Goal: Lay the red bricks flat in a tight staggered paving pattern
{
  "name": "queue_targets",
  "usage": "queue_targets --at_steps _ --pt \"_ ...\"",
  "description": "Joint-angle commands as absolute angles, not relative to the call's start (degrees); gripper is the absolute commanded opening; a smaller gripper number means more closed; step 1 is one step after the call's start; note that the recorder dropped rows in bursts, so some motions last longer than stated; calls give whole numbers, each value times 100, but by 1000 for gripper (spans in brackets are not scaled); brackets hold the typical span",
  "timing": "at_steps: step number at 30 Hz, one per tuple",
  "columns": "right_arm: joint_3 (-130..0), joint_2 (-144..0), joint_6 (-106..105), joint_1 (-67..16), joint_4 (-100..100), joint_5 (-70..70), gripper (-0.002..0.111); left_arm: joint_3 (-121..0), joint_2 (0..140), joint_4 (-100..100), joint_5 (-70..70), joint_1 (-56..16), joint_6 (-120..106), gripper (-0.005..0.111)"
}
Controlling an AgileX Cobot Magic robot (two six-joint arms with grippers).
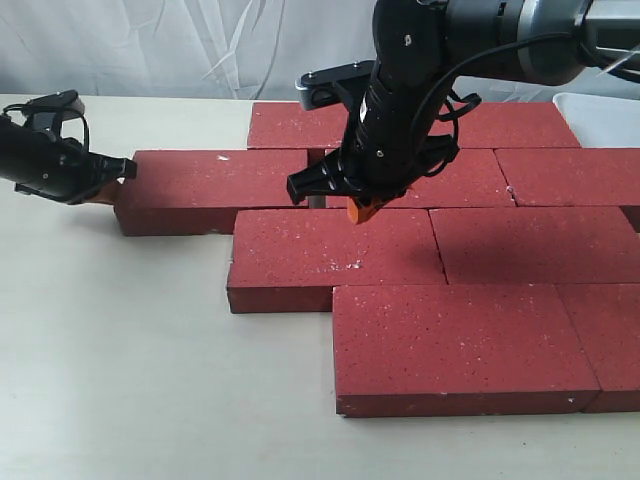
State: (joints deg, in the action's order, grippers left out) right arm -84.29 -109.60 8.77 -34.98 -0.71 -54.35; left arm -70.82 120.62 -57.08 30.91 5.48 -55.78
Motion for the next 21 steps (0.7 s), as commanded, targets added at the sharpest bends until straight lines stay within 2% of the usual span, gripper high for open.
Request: queue_targets --at_steps 1,14,21 --pt "-8402 -10895 855 -3484 -77 -5379 -1 -7082 12062 -5807 3079 343 -5615 0" --pt "-8402 -10895 855 -3484 -172 -5379 -1 -7082 12062 -5720 3006 224 -5750 0" --pt "-8402 -10895 855 -3484 -209 -5366 -1 -7082 11903 -5807 3124 631 -5245 0"
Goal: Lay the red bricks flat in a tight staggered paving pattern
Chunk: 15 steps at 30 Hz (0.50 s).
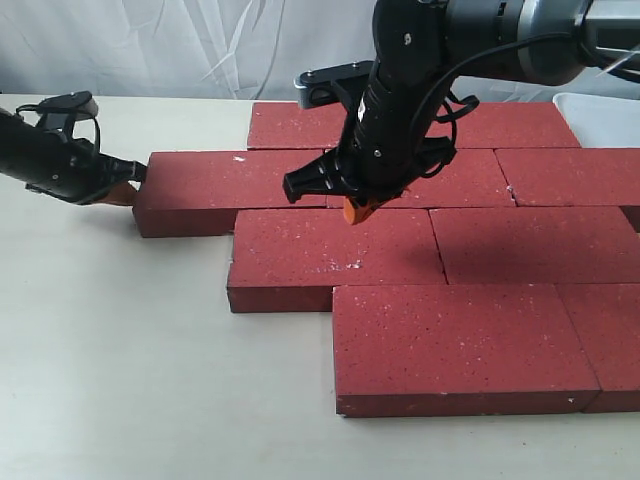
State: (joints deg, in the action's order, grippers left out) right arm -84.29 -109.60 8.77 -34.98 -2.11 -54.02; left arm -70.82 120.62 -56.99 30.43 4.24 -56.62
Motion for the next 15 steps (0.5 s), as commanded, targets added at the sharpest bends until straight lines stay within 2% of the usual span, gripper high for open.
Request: queue_targets --at_steps 1,15 --pt "-8402 -10895 855 -3484 -209 -5366 -1 -7082 11798 -5783 3245 720 -5066 0" --pt "-8402 -10895 823 -3484 -813 -5471 -1 -7008 10728 -4209 4615 895 -2869 0"
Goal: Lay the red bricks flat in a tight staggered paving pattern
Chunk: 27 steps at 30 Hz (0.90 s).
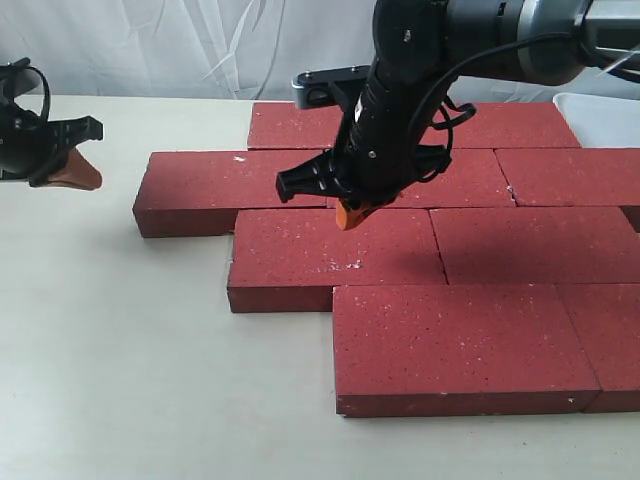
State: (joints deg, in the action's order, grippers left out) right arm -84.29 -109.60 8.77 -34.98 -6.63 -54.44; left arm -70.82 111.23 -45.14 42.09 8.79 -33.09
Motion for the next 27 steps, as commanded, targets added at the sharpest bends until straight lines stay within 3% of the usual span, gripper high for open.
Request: queue_targets --at_steps 1,11,20,27 --pt "-8402 -10895 816 -3484 -841 -5471 -1 -6948 10628 -4209 4629 895 -2869 0" --pt "-8402 -10895 739 -3484 -915 -5460 -1 -5712 9026 -4328 4407 881 -2844 0" --pt "-8402 -10895 706 -3484 -915 -5633 -1 -4103 6724 -2713 3290 -52 -1967 0" --pt "-8402 -10717 583 -3187 -977 -5726 -1 -3802 6033 -2437 3268 -53 -1967 0"
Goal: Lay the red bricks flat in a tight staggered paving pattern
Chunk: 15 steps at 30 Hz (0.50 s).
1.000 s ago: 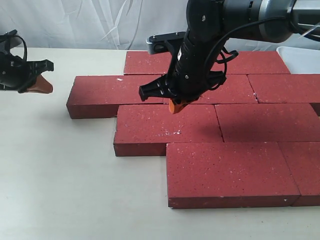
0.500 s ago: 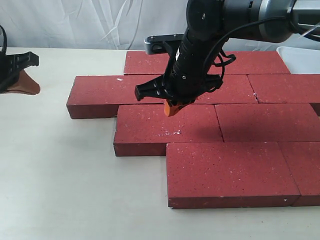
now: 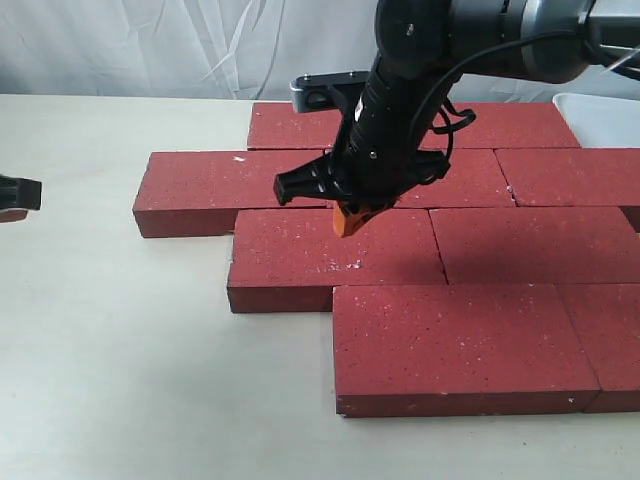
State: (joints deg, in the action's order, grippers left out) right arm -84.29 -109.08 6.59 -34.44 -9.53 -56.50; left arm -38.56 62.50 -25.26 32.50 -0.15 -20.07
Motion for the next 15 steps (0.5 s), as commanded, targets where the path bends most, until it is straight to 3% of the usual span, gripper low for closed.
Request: queue_targets --at_steps 1,15 --pt "-8393 -10689 583 -3127 -979 -5740 -1 -3802 6007 -2437 3353 -53 -1967 0" --pt "-6991 -9817 117 -1752 -1893 -4851 -1 -3802 5971 -2349 3296 -53 -1967 0"
